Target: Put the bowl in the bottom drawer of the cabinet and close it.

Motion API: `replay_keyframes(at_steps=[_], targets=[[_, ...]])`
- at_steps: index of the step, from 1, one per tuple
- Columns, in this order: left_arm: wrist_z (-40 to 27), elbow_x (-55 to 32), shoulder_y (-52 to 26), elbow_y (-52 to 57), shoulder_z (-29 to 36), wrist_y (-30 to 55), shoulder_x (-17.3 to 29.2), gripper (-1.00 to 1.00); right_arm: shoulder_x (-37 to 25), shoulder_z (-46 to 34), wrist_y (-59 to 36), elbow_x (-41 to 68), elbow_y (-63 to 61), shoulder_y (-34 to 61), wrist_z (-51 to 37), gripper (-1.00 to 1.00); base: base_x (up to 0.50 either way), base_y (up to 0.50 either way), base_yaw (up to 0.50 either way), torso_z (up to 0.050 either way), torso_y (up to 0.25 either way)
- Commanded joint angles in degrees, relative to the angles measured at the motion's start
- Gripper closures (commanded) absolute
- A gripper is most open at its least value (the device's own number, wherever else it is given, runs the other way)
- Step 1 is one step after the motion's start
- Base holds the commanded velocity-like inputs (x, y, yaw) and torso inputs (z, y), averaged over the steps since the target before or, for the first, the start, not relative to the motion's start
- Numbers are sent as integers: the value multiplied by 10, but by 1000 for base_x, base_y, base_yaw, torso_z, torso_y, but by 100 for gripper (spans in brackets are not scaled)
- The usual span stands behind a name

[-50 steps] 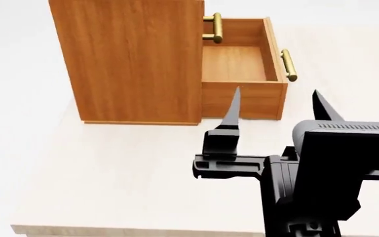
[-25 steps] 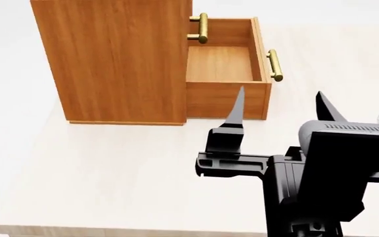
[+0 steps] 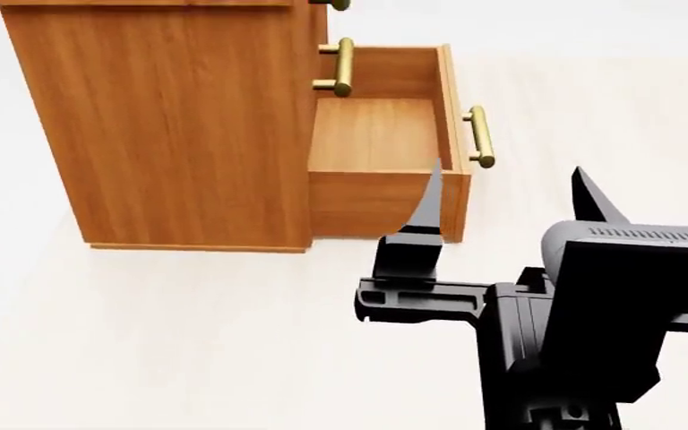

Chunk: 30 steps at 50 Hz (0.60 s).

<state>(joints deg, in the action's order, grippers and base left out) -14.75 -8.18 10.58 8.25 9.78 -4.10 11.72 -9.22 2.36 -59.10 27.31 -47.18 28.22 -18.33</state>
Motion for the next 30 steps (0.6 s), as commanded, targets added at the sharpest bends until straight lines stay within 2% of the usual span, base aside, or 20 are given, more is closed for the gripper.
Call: replay_keyframes(at_steps=[1, 30], targets=[[-6, -2, -3, -2, 5, -2, 5, -100, -7, -6, 9, 3, 2, -4, -1, -100, 500, 0, 0, 0, 0], [-19, -10, -5, -3, 18, -5, 14, -100, -22, -15, 26, 10, 10, -4, -3, -100, 500, 0, 0, 0, 0]])
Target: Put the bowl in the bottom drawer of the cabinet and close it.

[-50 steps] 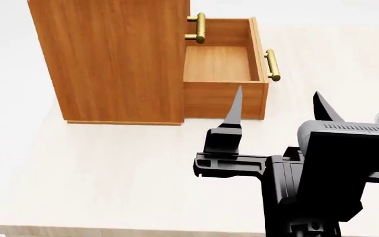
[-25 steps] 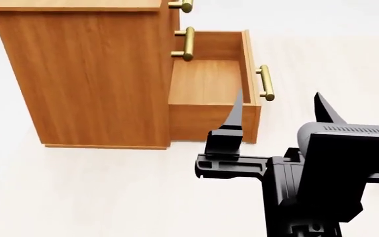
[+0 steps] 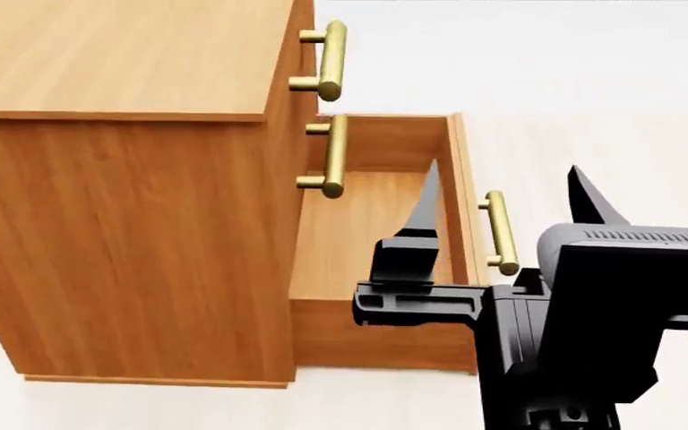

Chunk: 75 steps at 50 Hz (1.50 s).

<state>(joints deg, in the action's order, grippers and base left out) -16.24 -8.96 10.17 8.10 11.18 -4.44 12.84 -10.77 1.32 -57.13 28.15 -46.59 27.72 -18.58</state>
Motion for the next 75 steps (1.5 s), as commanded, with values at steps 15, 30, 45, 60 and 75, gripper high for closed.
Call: replay_keyframes(at_steps=[15, 30, 45, 60, 75], targets=[[-8, -6, 2, 7, 6, 0, 8, -100, -16, -14, 10, 1, 10, 8, -3, -100, 500, 0, 0, 0, 1], [-10, -7, -3, -3, 11, -6, 9, -100, -13, -6, 16, 0, 79, 18, -6, -100, 350, 0, 0, 0, 0], [-13, -8, -4, -5, 15, -7, 12, -100, -36, -52, -13, -31, 214, 49, -7, -100, 0, 0, 0, 0, 0], [-15, -12, -4, -6, 17, -10, 15, -100, -43, -86, 17, -56, 327, 76, 11, -100, 0, 0, 0, 0, 0], [-12, -7, -13, -51, 22, -45, 11, -100, -45, -106, 20, -56, 379, 95, 28, -100, 0, 0, 0, 0, 0]])
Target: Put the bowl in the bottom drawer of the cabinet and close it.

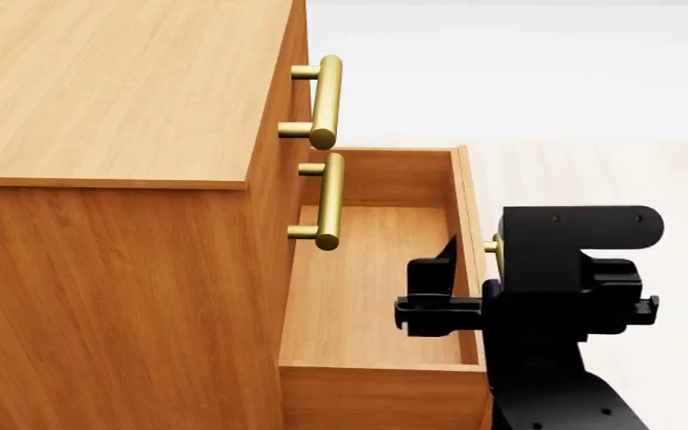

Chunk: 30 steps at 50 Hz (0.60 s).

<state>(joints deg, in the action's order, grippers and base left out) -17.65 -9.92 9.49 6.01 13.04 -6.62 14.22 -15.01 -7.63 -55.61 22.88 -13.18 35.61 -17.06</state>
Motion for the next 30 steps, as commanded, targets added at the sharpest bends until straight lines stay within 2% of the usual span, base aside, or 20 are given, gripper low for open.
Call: replay_keyframes(at_steps=[1, 30], targets=[[2, 2, -6, -30, 4, -24, -2, -100, -3, -17, 5, -4, 45, 16, 12, -100, 0, 0, 0, 0, 0], [-6, 0, -5, -24, 11, -23, 3, -100, 9, 5, -133, 49, 118, 102, 15, -100, 0, 0, 0, 0, 0]])
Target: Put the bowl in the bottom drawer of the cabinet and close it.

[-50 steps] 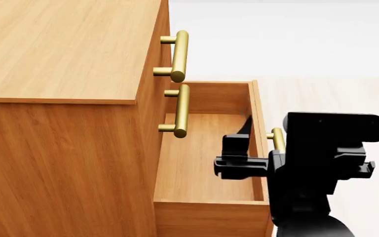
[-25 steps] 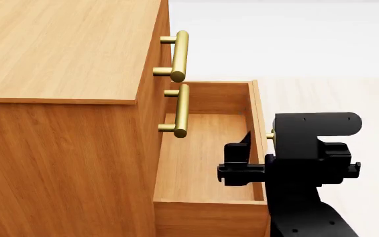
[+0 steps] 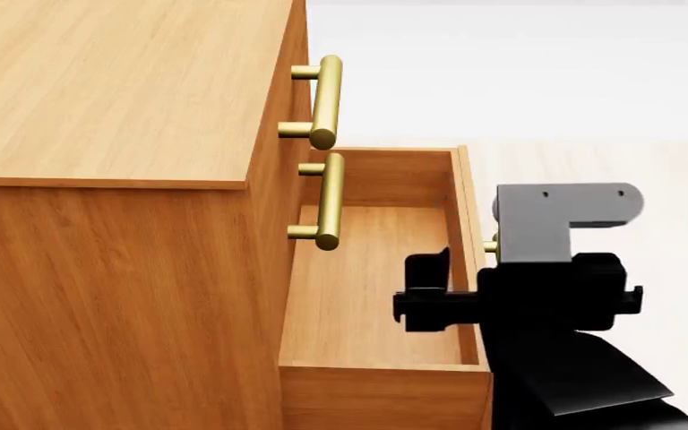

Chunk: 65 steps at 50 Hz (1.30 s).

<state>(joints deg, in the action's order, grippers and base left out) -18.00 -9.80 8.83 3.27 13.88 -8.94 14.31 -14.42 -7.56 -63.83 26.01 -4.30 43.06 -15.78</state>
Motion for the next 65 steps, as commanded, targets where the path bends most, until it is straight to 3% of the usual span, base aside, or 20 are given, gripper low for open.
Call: replay_keyframes(at_steps=[1, 29, 65], targets=[[-3, -2, 2, 5, 2, 1, 3, -100, 3, 2, -52, 19, 33, 29, 5, -100, 0, 0, 0, 0, 0], [-8, -4, -1, 2, 8, -3, 8, -100, 10, 20, -79, 39, 103, 50, 9, -100, 0, 0, 0, 0, 0], [-18, -13, 1, 26, 13, 16, 18, -100, 9, 18, -37, 27, 191, 68, 11, -100, 0, 0, 0, 0, 0]])
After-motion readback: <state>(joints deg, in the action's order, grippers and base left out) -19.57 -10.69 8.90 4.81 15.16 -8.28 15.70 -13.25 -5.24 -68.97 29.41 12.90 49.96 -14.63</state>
